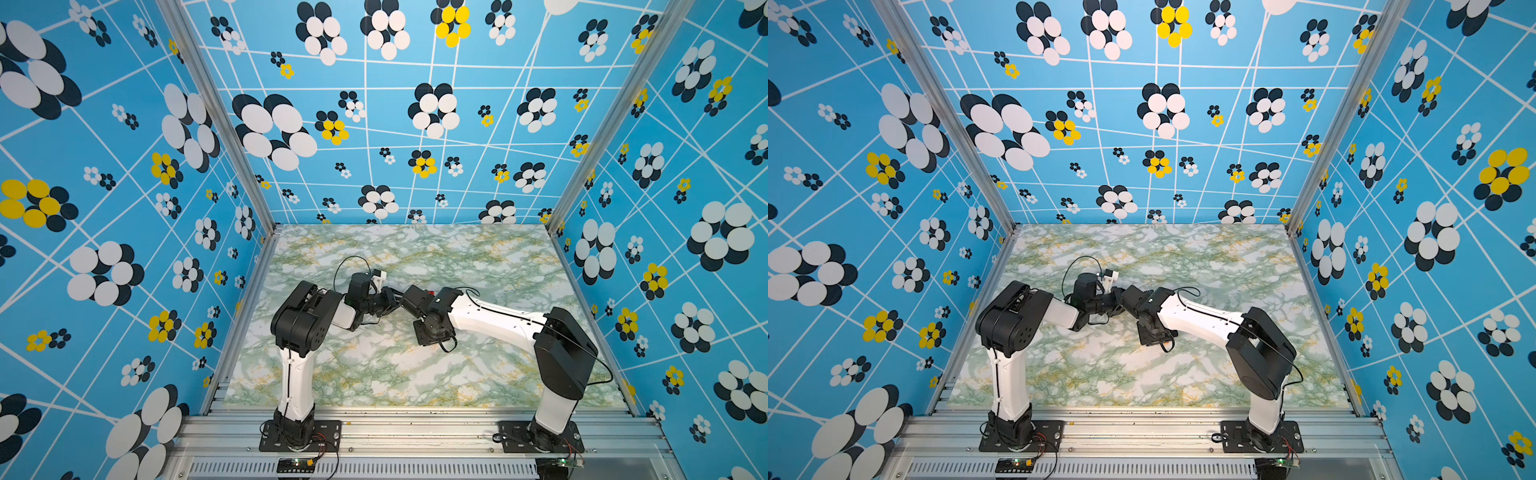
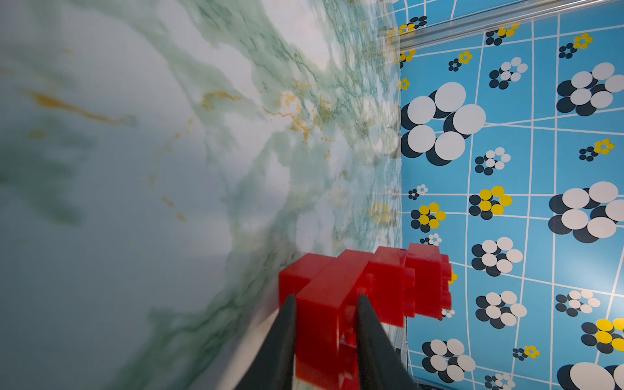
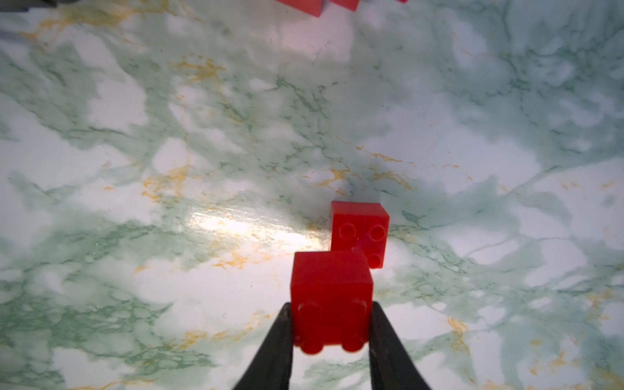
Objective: Assemble the letter v with lego
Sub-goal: Pick up the lego brick from the center of the board, then assemble the lego brick with the lego brick.
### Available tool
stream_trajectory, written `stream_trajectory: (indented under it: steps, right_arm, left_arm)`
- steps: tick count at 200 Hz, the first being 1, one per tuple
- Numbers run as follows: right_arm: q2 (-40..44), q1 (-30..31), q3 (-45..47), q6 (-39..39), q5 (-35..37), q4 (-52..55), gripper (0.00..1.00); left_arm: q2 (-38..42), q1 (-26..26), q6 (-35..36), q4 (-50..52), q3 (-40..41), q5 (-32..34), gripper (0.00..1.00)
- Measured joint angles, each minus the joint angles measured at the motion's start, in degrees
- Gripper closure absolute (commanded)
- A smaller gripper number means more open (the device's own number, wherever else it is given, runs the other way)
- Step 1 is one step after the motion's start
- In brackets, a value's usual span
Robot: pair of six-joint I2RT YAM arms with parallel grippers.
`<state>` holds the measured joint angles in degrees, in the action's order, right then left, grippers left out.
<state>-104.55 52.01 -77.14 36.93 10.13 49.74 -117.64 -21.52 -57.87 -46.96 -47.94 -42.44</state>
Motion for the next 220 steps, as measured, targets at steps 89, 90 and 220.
stream_trajectory:
  steps: [89, 90, 220]
  right_arm:
    - [-3.6, -0.9, -2.4, 1.2, 0.1, 0.1, 0.74]
    - [-3.6, -0.9, -2.4, 1.2, 0.1, 0.1, 0.74]
    - [-3.1, -1.3, -0.5, 1.3, 0.0, -1.5, 0.76]
  left_arm:
    - [0.0, 0.0, 0.0, -0.1, 0.0, 0.0, 1.00]
    - [0.0, 0.0, 0.0, -0.1, 0.0, 0.0, 1.00]
    - [0.0, 0.0, -0.2, -0.8, 0.3, 0.4, 1.00]
